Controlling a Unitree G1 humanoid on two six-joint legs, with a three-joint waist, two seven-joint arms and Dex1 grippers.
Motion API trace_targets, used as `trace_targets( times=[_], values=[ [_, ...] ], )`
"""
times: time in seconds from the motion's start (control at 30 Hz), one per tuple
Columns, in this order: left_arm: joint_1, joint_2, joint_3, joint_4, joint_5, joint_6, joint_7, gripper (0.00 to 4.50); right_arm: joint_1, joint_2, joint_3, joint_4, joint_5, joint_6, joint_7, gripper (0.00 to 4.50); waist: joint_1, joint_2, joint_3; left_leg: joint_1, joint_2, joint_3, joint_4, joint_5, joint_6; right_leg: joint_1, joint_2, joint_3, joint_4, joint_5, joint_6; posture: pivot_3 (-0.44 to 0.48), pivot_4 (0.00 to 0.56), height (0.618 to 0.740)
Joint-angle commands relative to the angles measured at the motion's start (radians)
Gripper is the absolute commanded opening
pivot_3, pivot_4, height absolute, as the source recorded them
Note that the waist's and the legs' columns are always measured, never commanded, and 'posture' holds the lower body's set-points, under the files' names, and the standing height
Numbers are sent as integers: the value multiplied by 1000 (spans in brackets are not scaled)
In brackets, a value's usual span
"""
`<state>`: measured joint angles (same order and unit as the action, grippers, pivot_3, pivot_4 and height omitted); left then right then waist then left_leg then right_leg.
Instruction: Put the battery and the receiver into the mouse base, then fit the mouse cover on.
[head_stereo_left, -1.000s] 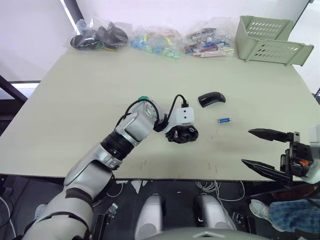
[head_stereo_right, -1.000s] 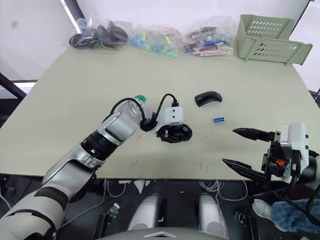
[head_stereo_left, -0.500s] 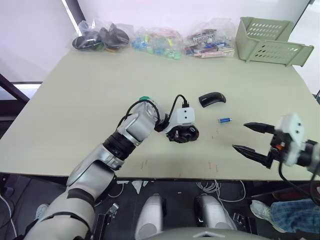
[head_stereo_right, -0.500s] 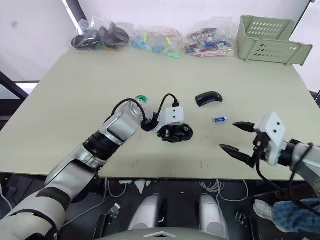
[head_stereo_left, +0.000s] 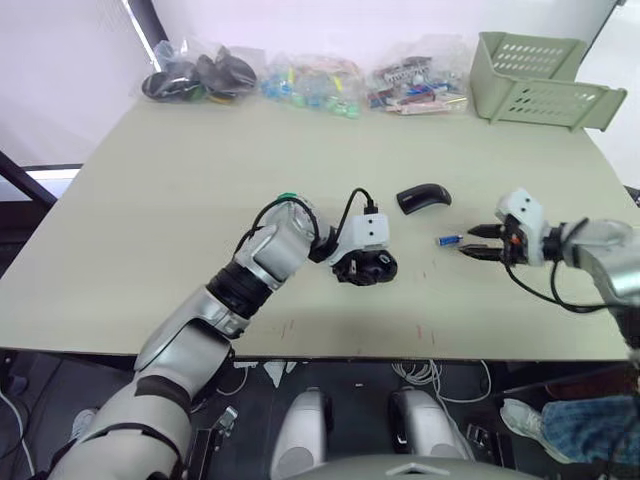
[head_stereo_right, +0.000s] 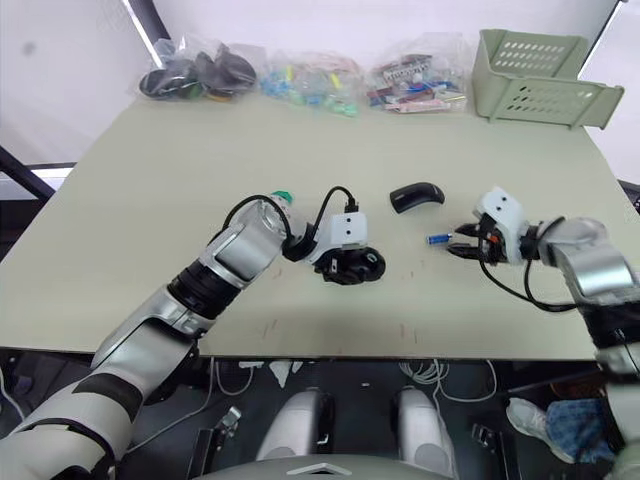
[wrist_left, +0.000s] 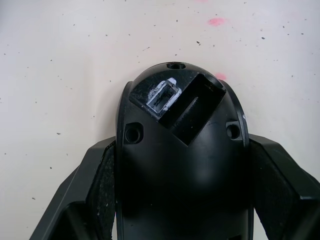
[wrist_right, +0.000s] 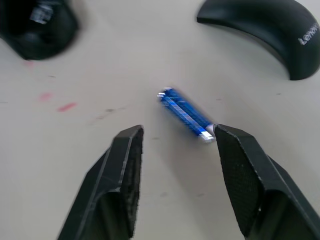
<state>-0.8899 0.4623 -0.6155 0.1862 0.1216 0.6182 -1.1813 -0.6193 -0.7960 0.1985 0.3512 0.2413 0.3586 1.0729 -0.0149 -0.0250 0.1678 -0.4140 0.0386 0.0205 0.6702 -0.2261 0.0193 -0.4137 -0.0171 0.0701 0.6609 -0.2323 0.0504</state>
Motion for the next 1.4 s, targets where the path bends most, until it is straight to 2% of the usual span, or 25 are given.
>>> trace_targets(
  times=[0.03,0.37,0.63,0.83,0.87,0.93,0.97,1.0,1.03,1.33,1.4],
  values=[
    [20,4,-26,20,39,6,10,3004,-126,18,39,183,-102,-146,70,2261,-2,1,0,0,0,0,0,0,0,0,0,0,0,0,0,0,150,740],
    [25,3,-29,9,41,16,6,3004,-322,89,83,543,-244,-351,231,2261,-2,1,0,0,0,1,0,0,0,0,0,1,0,1,-1,0,150,740],
    [31,4,-32,5,42,18,6,3004,-386,141,70,694,-302,-432,251,2261,-3,2,0,0,0,0,0,0,0,0,0,1,1,2,0,0,150,740],
    [37,2,-32,0,42,23,7,3004,-397,157,57,729,-308,-451,260,2261,-4,2,0,0,0,0,0,0,0,0,0,1,0,2,1,0,150,740],
    [37,1,-31,4,43,20,9,3004,-395,158,57,729,-309,-451,265,1842,-4,2,0,0,0,0,0,0,0,0,0,1,1,2,1,0,150,740],
    [40,-1,-31,6,44,19,11,3004,-388,158,52,726,-310,-455,273,1581,-5,2,0,0,0,0,0,0,0,0,0,1,1,2,0,0,150,740],
    [41,-2,-31,5,45,19,11,3004,-384,157,48,722,-310,-456,275,1117,-5,2,0,0,0,0,0,0,0,0,0,1,1,2,0,0,150,740],
    [43,-2,-32,4,45,21,11,3004,-380,155,46,717,-310,-458,277,399,-5,2,0,0,0,0,0,0,0,0,0,1,1,2,0,0,150,740],
    [44,-3,-32,3,45,20,11,3004,-376,153,44,710,-309,-459,281,122,-5,2,0,0,0,0,0,0,0,0,0,1,1,2,1,0,150,740],
    [51,-22,-29,8,51,18,14,3004,-289,129,-10,536,-268,-428,286,122,-2,4,-1,0,0,0,0,0,0,0,0,1,1,2,1,0,150,740],
    [52,-26,-26,8,53,19,15,3004,-257,126,-47,433,-226,-343,278,122,-1,4,-1,0,0,0,0,0,0,0,0,1,1,2,1,0,150,740]
  ],
)
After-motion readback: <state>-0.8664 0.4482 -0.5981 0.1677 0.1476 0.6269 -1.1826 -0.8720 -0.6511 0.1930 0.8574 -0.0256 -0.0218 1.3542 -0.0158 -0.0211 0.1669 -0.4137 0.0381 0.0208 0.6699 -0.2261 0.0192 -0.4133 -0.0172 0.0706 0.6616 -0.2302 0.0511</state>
